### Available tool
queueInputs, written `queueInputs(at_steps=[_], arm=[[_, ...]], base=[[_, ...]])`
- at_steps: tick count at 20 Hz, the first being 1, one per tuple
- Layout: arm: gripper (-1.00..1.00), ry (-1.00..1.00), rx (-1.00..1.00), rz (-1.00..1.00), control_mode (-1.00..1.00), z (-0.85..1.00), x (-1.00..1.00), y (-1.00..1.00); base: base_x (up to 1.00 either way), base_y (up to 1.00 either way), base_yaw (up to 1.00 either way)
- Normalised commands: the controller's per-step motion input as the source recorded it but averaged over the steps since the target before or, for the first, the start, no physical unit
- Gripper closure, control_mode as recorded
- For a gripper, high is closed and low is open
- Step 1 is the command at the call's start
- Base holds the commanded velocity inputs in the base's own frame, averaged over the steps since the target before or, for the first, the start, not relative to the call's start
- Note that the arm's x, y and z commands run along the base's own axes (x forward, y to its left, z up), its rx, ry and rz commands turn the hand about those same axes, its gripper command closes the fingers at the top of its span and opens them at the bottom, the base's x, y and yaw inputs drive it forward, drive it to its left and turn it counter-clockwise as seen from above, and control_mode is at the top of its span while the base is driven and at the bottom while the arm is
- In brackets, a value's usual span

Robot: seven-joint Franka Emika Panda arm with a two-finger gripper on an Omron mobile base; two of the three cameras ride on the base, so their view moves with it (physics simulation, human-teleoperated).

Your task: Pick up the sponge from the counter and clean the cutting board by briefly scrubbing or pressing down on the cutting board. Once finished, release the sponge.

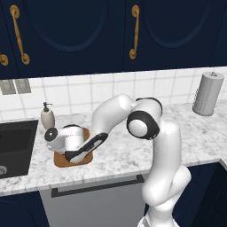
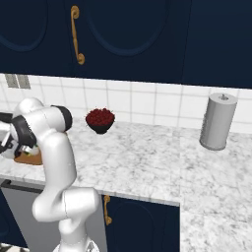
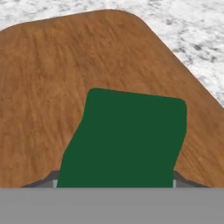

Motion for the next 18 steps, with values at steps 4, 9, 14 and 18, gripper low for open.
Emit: queueInputs(at_steps=[4,9,14,18], arm=[[1.0,0.04,0.0,0.02,-1.0,-0.21,-0.5,0.03],[1.0,0.0,0.0,-0.01,-1.0,-0.01,0.21,-0.27],[1.0,-0.08,0.0,-0.02,-1.0,-0.04,0.65,-0.43],[1.0,-0.08,0.0,-0.01,-1.0,-0.01,0.82,-0.33]], base=[[0.0,0.0,0.0],[0.0,0.0,0.0],[0.0,0.0,0.0],[0.0,0.0,0.0]])
